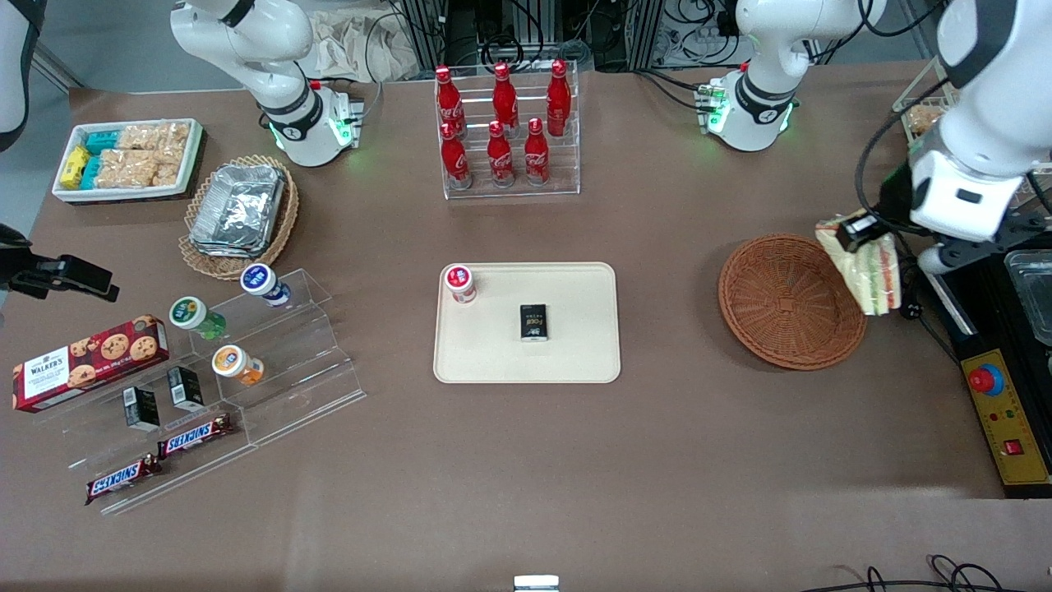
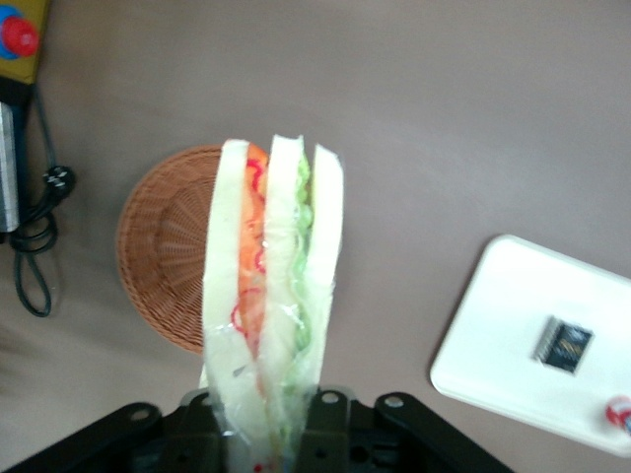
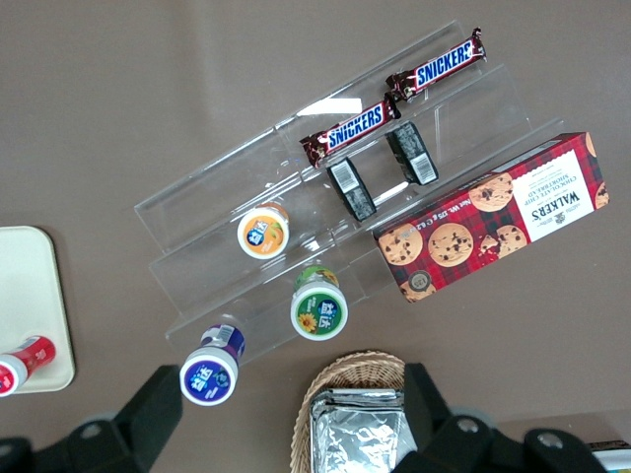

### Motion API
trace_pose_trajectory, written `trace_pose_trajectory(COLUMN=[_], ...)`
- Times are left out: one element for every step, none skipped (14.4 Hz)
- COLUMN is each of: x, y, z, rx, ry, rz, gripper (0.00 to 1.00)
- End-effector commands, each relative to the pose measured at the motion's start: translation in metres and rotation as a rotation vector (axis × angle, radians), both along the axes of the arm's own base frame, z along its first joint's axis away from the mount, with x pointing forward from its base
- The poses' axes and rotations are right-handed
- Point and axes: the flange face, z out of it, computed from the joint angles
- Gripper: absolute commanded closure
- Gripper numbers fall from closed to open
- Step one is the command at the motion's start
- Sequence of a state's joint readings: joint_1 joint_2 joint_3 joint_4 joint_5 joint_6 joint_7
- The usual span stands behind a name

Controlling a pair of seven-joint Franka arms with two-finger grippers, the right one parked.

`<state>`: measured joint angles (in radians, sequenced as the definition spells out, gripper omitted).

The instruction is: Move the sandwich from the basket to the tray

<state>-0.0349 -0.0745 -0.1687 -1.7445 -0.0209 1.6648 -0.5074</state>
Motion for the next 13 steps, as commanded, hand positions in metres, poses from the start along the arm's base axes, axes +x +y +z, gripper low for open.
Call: trace_pose_trajectory(x=[-0.005, -0.01, -0.012, -0.013, -0.016, -0.015, -0.019, -0.019, -0.021, -0.023, -0.024, -0.025, -0.025], y=[-0.064, -0.091, -0.115, -0.139, -0.163, -0.184, -0.206, -0.223, -0.241, -0.264, -0.275, -0.285, -0.292], z=[-0.003, -0.01, -0.02, -0.033, -0.048, -0.07, -0.088, -0.112, -0.135, -0.163, -0.185, -0.207, -0.229], rx=[-0.005, -0.006, -0.016, -0.037, -0.039, -0.049, -0.06, -0.051, -0.048, -0.055, -0.033, -0.01, -0.003], ry=[0.037, 0.04, 0.042, 0.051, 0.057, 0.066, 0.069, 0.055, 0.034, 0.033, 0.028, 0.027, 0.033], rz=[-0.098, -0.145, -0.18, -0.182, -0.182, -0.193, -0.194, -0.193, -0.198, -0.159, -0.143, -0.149, -0.161], gripper=[1.0, 1.0, 1.0, 1.0, 1.0, 1.0, 1.0, 1.0, 1.0, 1.0, 1.0, 1.0, 1.0])
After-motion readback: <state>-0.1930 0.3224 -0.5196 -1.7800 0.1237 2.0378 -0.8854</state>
